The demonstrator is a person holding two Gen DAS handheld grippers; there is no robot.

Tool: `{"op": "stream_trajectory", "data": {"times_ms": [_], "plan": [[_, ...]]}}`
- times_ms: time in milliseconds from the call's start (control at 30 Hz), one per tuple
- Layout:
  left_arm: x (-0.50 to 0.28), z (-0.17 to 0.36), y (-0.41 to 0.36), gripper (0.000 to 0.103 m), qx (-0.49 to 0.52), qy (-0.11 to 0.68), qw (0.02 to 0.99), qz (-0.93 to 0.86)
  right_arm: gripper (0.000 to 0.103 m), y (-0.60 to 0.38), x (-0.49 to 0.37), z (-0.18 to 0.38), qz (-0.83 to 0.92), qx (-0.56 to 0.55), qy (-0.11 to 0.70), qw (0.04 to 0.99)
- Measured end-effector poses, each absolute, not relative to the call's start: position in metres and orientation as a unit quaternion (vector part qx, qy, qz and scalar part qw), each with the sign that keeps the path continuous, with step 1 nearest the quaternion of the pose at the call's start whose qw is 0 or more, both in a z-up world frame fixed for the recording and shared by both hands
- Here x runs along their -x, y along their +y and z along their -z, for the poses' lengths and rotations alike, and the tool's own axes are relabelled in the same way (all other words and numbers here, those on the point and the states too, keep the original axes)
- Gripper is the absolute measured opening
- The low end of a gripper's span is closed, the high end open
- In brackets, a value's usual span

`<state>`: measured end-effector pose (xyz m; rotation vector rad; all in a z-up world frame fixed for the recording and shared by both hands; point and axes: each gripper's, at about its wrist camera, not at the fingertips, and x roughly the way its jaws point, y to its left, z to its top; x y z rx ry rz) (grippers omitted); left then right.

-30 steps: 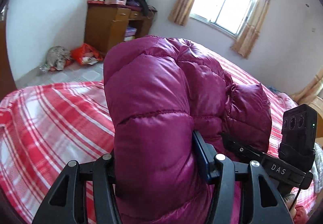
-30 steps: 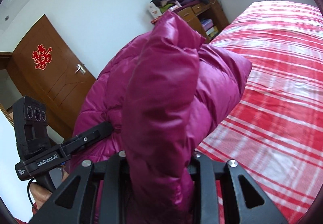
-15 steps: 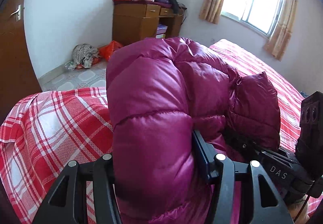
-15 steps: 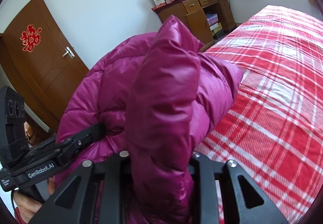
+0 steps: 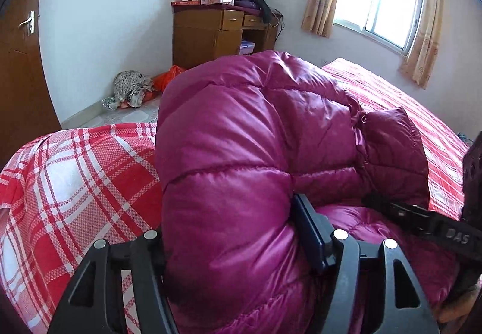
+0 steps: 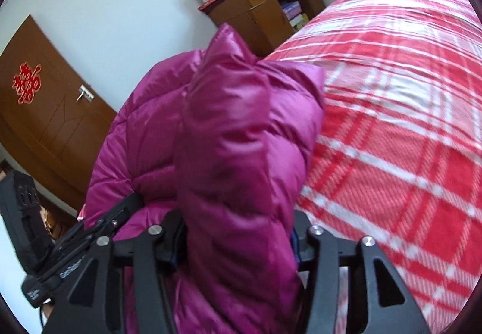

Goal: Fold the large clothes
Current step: 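Carry the lifted jacket bundle with both grippers toward the bed corner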

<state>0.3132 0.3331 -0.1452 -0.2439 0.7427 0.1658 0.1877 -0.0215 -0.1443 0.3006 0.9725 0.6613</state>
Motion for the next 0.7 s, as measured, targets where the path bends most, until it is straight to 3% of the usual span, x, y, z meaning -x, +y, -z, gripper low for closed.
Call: {"op": "stream_trajectory", "data": {"times_ms": [133, 200, 233, 333, 433, 700], "plan": [[-0.313, 0.146, 0.335, 0.067, 0.120, 0.360, 0.922, -0.081, 0.056, -0.041, -0.148, 0.099, -0.233, -0.088, 0.372, 0.894], [-0.313, 0.145, 0.334, 0.067, 0.120, 0.360, 0.922, -0.083, 0.044, -0.044, -0.132, 0.073, -0.219, -0.069, 0.326, 0.917], [-0.312, 0.144, 0.333, 0.067, 0.119, 0.359, 0.922, -0.084, 0.043, -0.041, -0.129, 0.063, -0.225, -0.062, 0.318, 0.919], [-0.313, 0.143, 0.328, 0.067, 0.113, 0.359, 0.922, -0.089, 0.038, -0.009, -0.139, 0.056, -0.251, -0.003, 0.348, 0.903], [-0.312, 0.144, 0.325, 0.068, 0.106, 0.360, 0.922, -0.093, 0.024, 0.013, -0.160, 0.077, -0.245, 0.003, 0.394, 0.886], [-0.318, 0.145, 0.322, 0.068, 0.089, 0.368, 0.921, -0.090, 0.021, -0.005, -0.179, 0.140, -0.245, -0.090, 0.453, 0.852]]}}
